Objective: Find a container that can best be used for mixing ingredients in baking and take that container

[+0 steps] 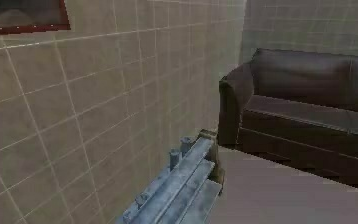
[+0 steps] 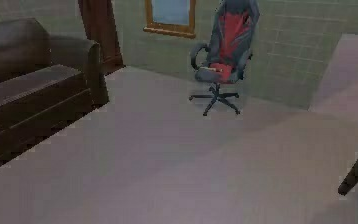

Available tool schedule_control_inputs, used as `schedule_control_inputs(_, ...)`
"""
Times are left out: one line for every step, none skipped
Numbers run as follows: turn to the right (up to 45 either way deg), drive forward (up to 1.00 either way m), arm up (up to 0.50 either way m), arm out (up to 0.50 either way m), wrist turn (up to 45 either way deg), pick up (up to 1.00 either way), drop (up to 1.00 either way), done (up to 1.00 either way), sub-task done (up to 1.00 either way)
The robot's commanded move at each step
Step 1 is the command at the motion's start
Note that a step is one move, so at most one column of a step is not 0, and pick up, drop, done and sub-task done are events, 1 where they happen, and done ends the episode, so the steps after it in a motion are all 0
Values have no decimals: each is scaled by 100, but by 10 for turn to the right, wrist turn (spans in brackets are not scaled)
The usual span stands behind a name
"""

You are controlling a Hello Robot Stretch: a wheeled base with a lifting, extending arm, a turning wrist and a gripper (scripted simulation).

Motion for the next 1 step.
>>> schedule_control_inputs(450, 0, 0, 0, 0, 0, 0, 0, 0)
